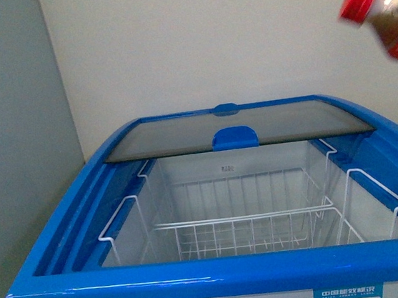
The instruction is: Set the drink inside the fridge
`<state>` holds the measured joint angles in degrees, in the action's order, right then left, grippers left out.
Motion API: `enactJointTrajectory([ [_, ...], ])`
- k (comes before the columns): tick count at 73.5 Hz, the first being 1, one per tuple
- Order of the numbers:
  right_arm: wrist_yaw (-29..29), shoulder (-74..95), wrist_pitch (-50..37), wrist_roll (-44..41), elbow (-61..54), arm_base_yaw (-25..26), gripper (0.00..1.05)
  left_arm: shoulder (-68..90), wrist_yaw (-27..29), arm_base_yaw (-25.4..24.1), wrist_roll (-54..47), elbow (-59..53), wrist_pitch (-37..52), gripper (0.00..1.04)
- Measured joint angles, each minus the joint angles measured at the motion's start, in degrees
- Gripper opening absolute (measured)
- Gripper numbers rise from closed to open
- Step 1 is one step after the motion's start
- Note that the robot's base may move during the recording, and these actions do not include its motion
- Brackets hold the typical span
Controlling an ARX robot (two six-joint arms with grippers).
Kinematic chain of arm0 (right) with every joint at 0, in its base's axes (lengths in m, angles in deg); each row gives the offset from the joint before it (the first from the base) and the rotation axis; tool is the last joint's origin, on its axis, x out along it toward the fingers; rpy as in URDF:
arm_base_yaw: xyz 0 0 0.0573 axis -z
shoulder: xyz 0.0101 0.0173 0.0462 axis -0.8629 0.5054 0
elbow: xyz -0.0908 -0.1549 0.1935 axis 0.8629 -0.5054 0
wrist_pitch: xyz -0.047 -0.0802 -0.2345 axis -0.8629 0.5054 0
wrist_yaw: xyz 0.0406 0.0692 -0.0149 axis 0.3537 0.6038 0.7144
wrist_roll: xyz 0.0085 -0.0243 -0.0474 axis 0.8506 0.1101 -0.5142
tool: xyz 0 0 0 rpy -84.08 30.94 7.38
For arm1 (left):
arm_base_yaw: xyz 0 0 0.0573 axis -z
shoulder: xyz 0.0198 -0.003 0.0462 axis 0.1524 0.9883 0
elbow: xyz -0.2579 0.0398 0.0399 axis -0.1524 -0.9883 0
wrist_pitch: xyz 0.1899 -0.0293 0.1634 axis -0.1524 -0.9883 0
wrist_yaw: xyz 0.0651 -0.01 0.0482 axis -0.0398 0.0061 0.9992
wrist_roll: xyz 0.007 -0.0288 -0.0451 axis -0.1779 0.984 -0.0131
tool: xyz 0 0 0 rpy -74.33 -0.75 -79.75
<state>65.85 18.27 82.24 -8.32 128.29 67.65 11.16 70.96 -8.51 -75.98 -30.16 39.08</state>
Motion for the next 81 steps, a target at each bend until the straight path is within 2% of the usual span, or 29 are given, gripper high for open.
enactJointTrajectory([
  [3,-0.8,3.2,-1.3,-6.6,0.8,-1.9,0.37,-0.7,0.0,0.0,0.0,-0.4,-0.3,0.03],
  [6,-1.5,5.2,-2.2,-9.7,1.5,-3.1,0.37,-1.2,0.0,0.0,0.0,-0.7,-0.6,0.03],
  [9,-3.4,9.6,-3.9,-17.0,3.4,-6.2,0.37,-2.1,0.0,0.0,0.0,-1.1,-1.0,0.03],
  [12,-5.7,14.3,-6.0,-20.8,5.6,-9.7,0.37,-3.1,0.0,0.0,0.0,-1.6,-1.7,0.03],
  [19,-8.5,22.2,-10.3,-24.0,8.6,-15.1,0.37,-4.9,0.0,0.0,0.0,-2.1,-2.7,0.03],
  [27,-10.3,30.3,-15.4,-24.9,11.1,-18.6,0.37,-6.4,0.0,0.0,-0.1,-2.6,-3.8,0.03],
  [45,-13.2,45.7,-20.5,-24.3,18.9,-21.1,0.37,-9.9,0.0,0.0,-0.1,-4.4,-4.7,0.03],
  [50,-13.7,48.9,-21.6,-24.0,21.8,-21.5,0.37,-15.1,0.0,0.0,-0.1,-4.4,-11.8,0.03],
  [54,-14.1,51.1,-22.0,-23.6,23.8,-21.6,0.37,-18.1,-0.1,0.0,-0.1,-4.4,-14.1,0.03],
  [81,-15.6,63.2,-27.4,-24.3,28.2,-20.5,0.37,-19.5,0.0,0.0,-0.1,-4.4,-14.7,0.03],
])
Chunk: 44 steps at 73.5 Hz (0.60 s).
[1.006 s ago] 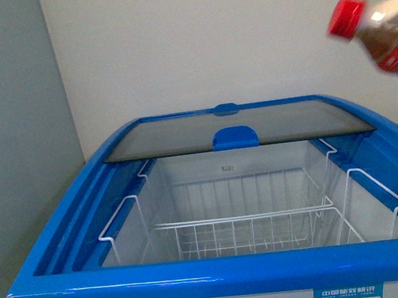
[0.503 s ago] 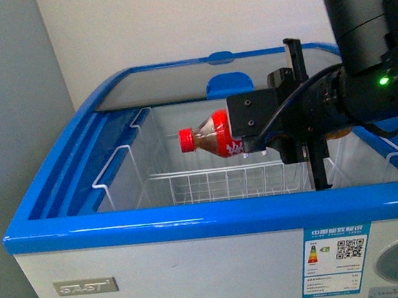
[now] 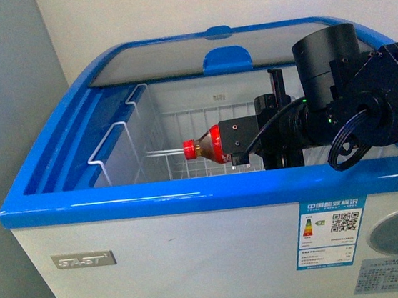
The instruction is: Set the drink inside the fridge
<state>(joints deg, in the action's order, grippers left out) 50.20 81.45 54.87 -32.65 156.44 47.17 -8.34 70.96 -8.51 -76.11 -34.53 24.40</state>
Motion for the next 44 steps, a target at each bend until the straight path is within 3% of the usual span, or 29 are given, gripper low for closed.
enactJointTrajectory([
  [13,-0.3,1.6,-1.0,1.6,-0.9,-0.2,0.37,0.0,0.0,0.0,0.0,0.0,0.0,0.03],
  [38,1.4,-3.2,1.7,7.4,-2.2,-1.0,0.96,0.0,0.0,0.0,0.0,0.0,0.0,0.03],
  [44,1.4,-9.2,3.7,9.4,-3.3,-1.1,0.97,0.0,0.0,0.0,0.0,0.0,0.0,0.03],
])
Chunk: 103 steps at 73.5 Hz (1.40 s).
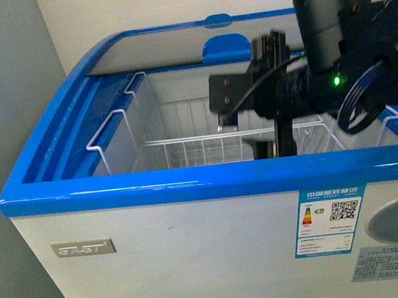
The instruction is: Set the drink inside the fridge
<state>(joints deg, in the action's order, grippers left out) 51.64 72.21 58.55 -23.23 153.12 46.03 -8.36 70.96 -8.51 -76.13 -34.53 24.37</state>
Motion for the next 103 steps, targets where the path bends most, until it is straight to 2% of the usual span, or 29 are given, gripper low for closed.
enactJointTrajectory([
  [12,2.8,-13.0,3.6,3.6,-4.7,0.8,0.98,0.0,0.0,0.0,-0.1,0.0,0.0,0.03],
  [21,1.8,-25.7,1.7,11.6,-11.8,2.2,0.98,0.0,0.0,0.0,-0.1,0.0,0.0,0.03],
  [33,-9.9,-42.3,-2.0,28.7,-21.5,5.7,0.98,0.0,0.0,0.0,-0.1,0.0,0.0,0.03],
  [41,-16.0,-55.0,3.7,43.3,-28.5,7.3,0.98,0.0,0.0,0.0,-0.1,0.0,0.0,0.03],
  [45,-19.3,-65.5,9.6,52.8,-33.9,7.4,0.98,0.0,0.0,0.0,-0.1,0.0,0.0,0.03],
  [52,-25.0,-79.6,19.2,61.7,-39.3,4.8,0.98,0.0,0.0,0.0,-0.1,0.0,0.0,0.03],
  [54,-27.7,-85.3,23.1,63.5,-41.0,2.4,0.98,0.0,0.0,0.0,-0.1,0.0,0.0,0.03],
  [55,-31.6,-89.3,25.1,64.2,-42.3,-0.2,0.98,0.0,0.0,0.0,-0.1,0.0,0.0,0.03],
  [57,-33.5,-92.7,26.5,65.6,-43.5,-2.5,0.97,0.0,0.0,0.0,-0.1,0.0,0.0,0.03],
  [64,-25.3,-100.1,30.5,69.8,-45.3,-1.9,0.83,0.0,0.0,0.0,-0.1,0.0,0.0,0.03],
  [66,-22.9,-101.9,29.9,71.1,-47.2,-0.5,0.74,0.0,0.0,0.0,-0.1,0.0,0.0,0.03],
  [78,-18.0,-104.7,28.1,72.6,-55.6,3.8,0.47,0.0,0.0,0.0,-0.1,0.0,0.0,0.03],
  [82,-11.6,-106.3,27.6,72.8,-57.9,8.6,0.36,0.0,0.0,0.0,-0.1,0.0,0.0,0.03],
  [84,-10.4,-106.9,27.3,72.9,-58.6,10.5,0.31,0.0,0.0,0.0,-0.1,0.0,0.0,0.03],
  [88,-9.7,-108.3,26.5,72.9,-60.0,12.7,0.21,0.0,0.0,0.0,-0.1,0.0,0.0,0.03],
  [95,-8.9,-109.8,25.5,72.9,-62.4,13.2,0.03,0.0,0.0,0.0,-0.1,0.0,0.0,0.03],
  [103,-9.0,-111.1,24.8,73.0,-64.9,13.4,0.03,0.0,0.0,0.0,-0.1,0.0,0.0,0.03],
])
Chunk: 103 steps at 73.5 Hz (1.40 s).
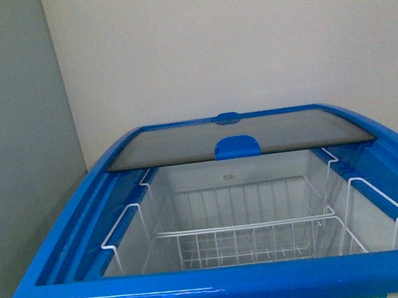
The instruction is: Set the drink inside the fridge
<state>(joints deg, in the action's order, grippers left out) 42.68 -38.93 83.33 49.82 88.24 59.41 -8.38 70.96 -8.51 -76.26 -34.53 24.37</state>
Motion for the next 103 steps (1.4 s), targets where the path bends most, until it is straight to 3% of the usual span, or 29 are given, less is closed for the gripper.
enactJointTrajectory([
  [65,0.1,-7.7,-2.3,0.0,-8.0,0.1,0.03,0.0,0.0,0.0,0.1,0.0,0.0,0.03],
  [103,0.1,-7.9,-2.3,0.0,-8.0,0.1,0.95,0.0,0.0,0.0,0.0,0.0,0.0,0.97],
])
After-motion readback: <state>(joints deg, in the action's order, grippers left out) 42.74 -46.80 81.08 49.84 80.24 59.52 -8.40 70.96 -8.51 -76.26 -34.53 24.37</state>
